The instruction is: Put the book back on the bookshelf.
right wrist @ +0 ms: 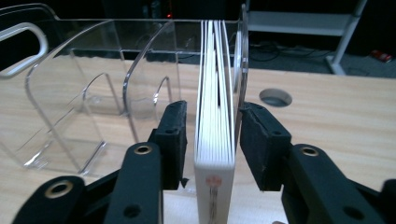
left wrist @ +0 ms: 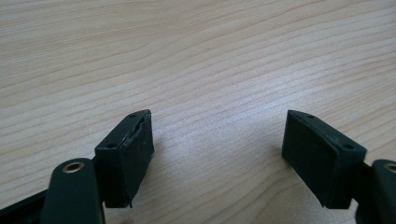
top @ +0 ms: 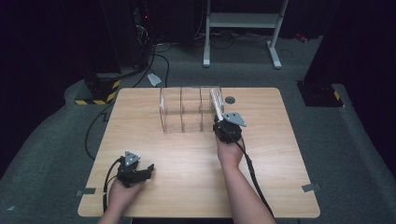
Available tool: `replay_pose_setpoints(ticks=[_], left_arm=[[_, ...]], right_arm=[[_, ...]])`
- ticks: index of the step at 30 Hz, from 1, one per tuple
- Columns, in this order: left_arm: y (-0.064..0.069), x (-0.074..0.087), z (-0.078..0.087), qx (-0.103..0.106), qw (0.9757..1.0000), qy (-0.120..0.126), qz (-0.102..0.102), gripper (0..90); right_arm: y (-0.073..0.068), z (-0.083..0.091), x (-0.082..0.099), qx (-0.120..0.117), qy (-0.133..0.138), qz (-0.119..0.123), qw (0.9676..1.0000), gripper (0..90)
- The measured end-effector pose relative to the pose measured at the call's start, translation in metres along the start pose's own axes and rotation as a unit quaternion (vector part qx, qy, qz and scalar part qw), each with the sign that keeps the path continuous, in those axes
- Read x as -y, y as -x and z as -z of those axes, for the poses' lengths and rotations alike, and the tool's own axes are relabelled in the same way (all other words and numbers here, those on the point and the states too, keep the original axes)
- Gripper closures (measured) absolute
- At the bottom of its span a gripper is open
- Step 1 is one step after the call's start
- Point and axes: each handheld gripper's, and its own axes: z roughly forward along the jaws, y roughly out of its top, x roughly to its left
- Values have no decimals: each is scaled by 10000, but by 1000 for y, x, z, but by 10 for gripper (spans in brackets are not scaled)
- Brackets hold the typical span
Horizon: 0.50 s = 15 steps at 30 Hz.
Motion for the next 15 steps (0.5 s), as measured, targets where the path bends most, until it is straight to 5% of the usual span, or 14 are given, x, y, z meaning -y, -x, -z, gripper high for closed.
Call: replay_pose_setpoints(ticks=[7, 15], left_arm=[[0, 0, 0, 4, 10000, -5, -2, 251], [0, 0, 0, 4, 10000, -1, -1, 251]], right_arm=[[6, 12, 17, -249, -101, 6, 9996, 580], [8, 18, 35, -360, -223, 93, 9991, 687]])
